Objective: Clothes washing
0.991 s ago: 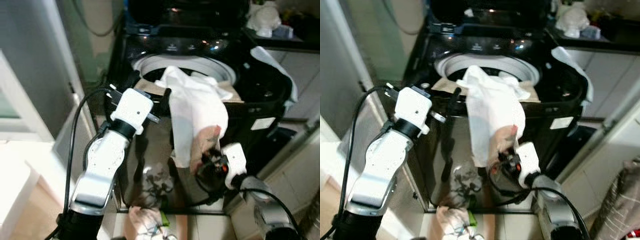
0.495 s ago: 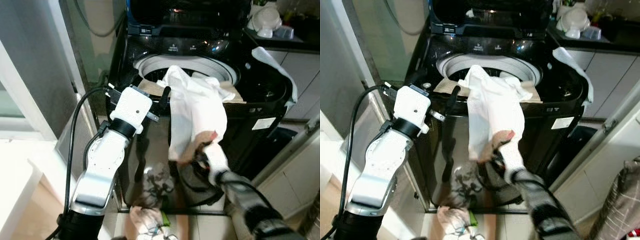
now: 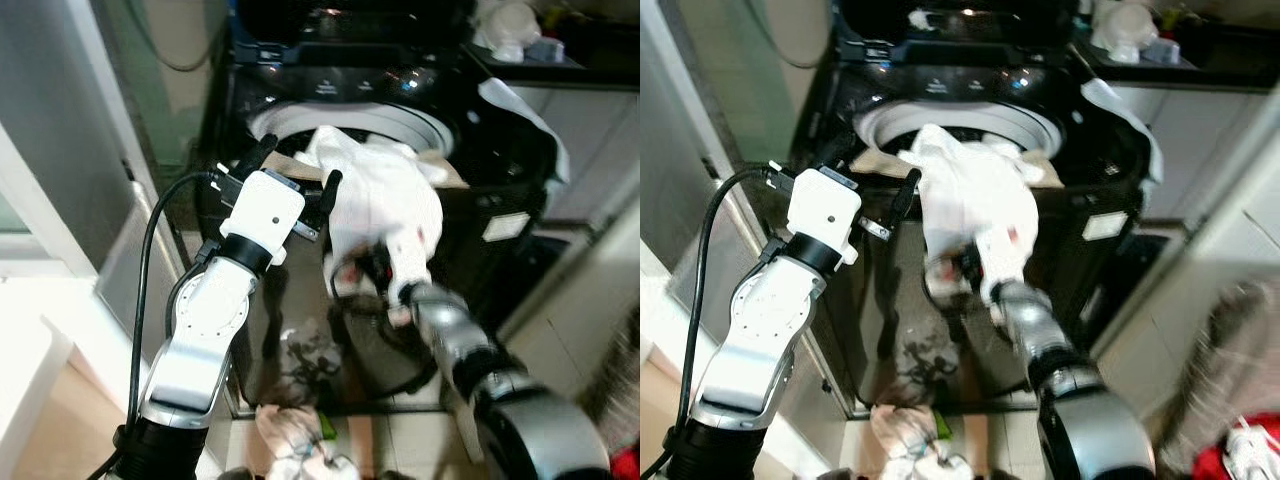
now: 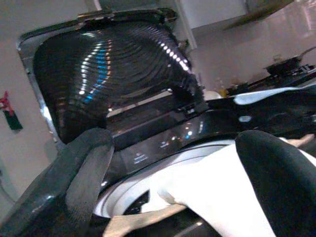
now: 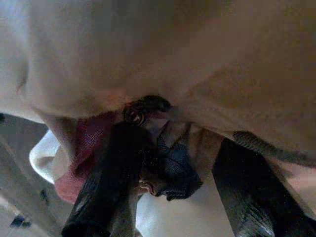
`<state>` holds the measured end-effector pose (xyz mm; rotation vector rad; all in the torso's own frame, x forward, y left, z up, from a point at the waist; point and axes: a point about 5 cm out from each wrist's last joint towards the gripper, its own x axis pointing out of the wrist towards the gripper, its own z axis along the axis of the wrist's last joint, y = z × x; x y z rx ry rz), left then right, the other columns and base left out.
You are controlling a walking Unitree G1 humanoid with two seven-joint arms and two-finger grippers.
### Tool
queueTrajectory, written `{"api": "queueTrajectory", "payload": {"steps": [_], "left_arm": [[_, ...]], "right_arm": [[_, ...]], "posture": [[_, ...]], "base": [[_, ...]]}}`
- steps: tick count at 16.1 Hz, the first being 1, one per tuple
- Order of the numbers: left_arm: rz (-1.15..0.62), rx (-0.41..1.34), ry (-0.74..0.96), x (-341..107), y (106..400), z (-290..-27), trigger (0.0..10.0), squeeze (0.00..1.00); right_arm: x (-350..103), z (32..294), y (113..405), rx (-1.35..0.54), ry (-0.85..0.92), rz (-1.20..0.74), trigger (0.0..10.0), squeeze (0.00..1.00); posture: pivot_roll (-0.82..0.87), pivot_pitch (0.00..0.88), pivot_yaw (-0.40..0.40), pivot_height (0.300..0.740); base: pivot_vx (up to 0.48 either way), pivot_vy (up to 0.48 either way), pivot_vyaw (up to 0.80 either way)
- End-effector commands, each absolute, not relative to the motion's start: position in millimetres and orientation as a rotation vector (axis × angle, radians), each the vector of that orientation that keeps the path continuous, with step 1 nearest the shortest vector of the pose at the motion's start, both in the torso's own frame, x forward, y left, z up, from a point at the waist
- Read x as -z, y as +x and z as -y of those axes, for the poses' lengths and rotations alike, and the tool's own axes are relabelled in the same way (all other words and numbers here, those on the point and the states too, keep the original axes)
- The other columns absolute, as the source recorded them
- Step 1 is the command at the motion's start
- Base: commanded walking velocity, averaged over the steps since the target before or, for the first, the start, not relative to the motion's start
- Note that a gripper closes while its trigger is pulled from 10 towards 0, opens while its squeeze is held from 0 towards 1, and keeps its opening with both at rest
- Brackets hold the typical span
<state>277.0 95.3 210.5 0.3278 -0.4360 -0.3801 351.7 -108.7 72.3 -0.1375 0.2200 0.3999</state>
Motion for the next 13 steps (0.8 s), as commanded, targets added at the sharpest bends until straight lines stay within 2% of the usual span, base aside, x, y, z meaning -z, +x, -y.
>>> {"api": "queueTrajectory", "payload": {"steps": [1,3,6,9,13], "left_arm": [[0.453,0.383,0.33,-214.6,277.3,-92.8,10.0,0.0],[0.455,0.38,0.327,-214.7,277.3,-92.9,10.0,0.0],[0.454,0.383,0.323,-214.3,278.1,-92.1,10.0,0.0],[0.452,0.39,0.325,-213.7,278.7,-89.4,10.0,0.0],[0.441,0.362,0.322,-211.5,276.9,-92.4,10.0,0.0]], "right_arm": [[-155.9,115.5,386.6,-0.309,-0.149,0.123,10.0,0.0],[-194.1,119.1,397.5,-0.286,-0.18,0.246,10.0,0.0],[-232.4,116.1,408.3,-0.281,-0.242,0.321,10.0,0.0],[-255.6,119.5,416.1,-0.165,-0.298,0.342,10.0,0.0],[-249.5,107.5,409.3,-0.255,-0.22,0.396,10.0,0.0]], "posture": [[0.07,0.0,-0.034,0.732],[0.07,0.0,-0.037,0.732],[0.07,0.0,-0.037,0.732],[0.08,0.0,-0.036,0.732],[0.09,0.0,-0.058,0.732]], "base": [[0.0,0.0,0.0],[0.0,0.0,0.0],[0.0,0.0,0.0],[0.0,0.0,0.0],[0.0,0.0,0.0]]}}
